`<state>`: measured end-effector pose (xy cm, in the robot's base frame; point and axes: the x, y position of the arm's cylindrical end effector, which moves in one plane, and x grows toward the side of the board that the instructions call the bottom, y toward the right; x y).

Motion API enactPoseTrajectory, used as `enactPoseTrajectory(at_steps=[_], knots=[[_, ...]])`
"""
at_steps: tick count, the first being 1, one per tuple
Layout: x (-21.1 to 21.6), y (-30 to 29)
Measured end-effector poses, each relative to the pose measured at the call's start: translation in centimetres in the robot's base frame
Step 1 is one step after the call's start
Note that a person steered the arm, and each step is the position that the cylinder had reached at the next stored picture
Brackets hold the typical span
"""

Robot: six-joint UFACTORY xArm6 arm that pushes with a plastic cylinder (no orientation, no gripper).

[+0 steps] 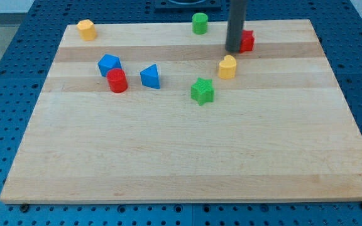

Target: Move the red star at the top right corner

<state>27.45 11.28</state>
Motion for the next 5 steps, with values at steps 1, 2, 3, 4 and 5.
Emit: enactPoseTrajectory(at_steps=[1, 2, 3, 4, 5], knots=[[-2.7, 3.6], [-3.3, 4.9], [-1.3, 4.9], [-0.1, 4.4], [-0.6, 1.0]])
